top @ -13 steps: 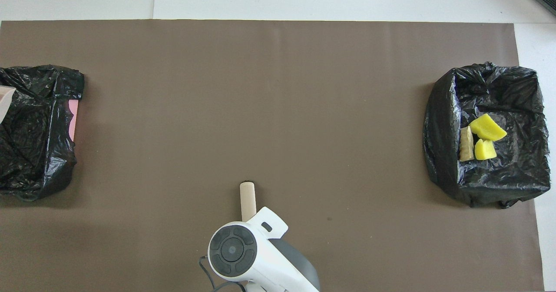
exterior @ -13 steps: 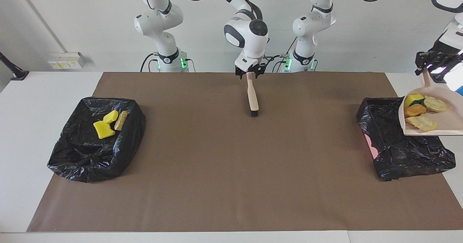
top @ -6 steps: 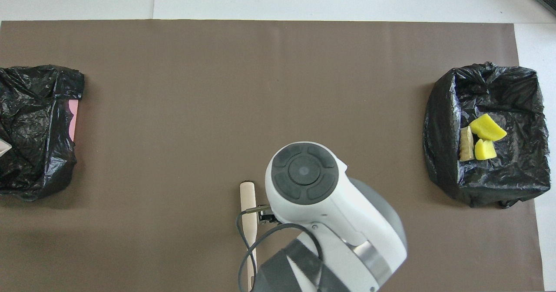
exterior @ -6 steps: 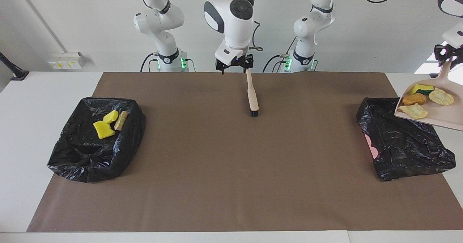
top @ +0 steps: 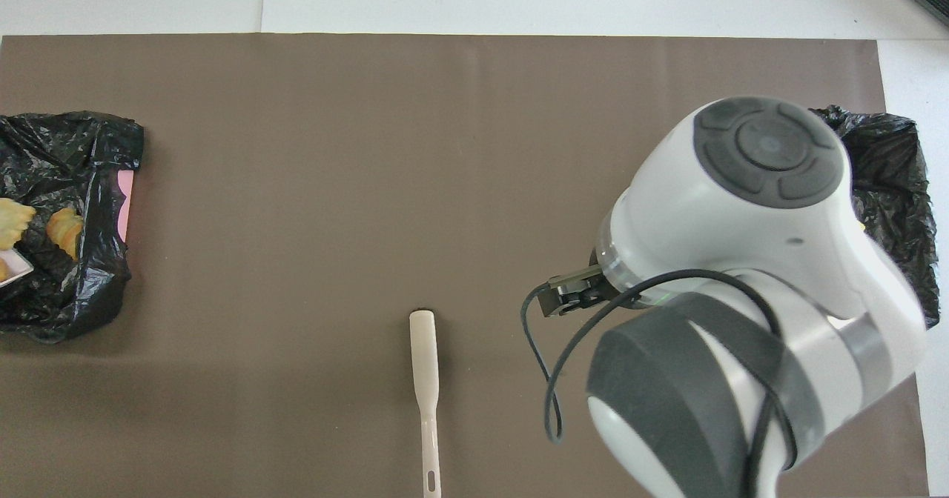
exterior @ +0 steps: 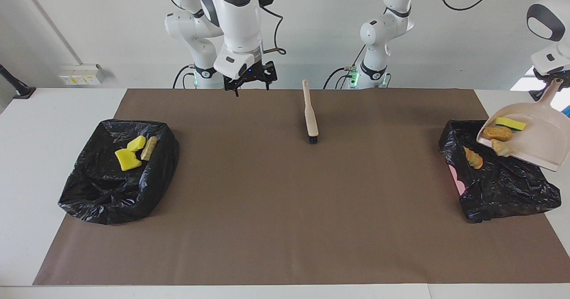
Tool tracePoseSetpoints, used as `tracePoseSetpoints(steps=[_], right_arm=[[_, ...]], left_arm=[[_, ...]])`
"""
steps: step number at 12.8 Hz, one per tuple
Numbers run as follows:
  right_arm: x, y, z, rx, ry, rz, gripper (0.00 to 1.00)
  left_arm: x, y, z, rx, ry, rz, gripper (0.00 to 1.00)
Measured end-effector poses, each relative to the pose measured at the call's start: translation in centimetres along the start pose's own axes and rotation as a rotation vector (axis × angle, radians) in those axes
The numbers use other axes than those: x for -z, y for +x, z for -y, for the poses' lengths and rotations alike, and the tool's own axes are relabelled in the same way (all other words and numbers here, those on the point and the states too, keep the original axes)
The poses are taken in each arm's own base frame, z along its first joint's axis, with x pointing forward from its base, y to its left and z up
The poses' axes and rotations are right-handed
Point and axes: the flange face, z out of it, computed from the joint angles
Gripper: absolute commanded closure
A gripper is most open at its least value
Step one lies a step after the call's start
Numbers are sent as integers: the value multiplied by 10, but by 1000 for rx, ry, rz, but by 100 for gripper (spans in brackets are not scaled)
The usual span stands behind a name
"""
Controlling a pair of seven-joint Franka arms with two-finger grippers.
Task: Sweep and dump trash in bin
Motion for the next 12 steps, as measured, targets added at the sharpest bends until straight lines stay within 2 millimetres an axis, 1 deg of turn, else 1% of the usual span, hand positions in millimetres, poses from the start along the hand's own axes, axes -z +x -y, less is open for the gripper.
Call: tracePoseSetpoints(steps=[1, 2, 5, 8, 10, 12], right_arm=[[7, 1, -17, 10, -4, -3, 0], [11, 2, -29, 14, -13, -4, 0], [15, 2, -50, -4, -44, -4, 0], [19, 4, -80, -56, -69, -13, 0], [25, 4, -96, -84, -69, -25, 0], [29, 4, -109, -105, -92, -34, 0]], left_arm=[[6, 6, 1, -28, 32, 24, 100], [13, 15, 0, -61, 66, 51, 100], [42, 44, -4, -193, 182, 157, 100], [62, 65, -8, -312, 269, 257, 100], [71, 75, -10, -347, 295, 278, 100], [85, 80, -8, -365, 321, 280, 100]])
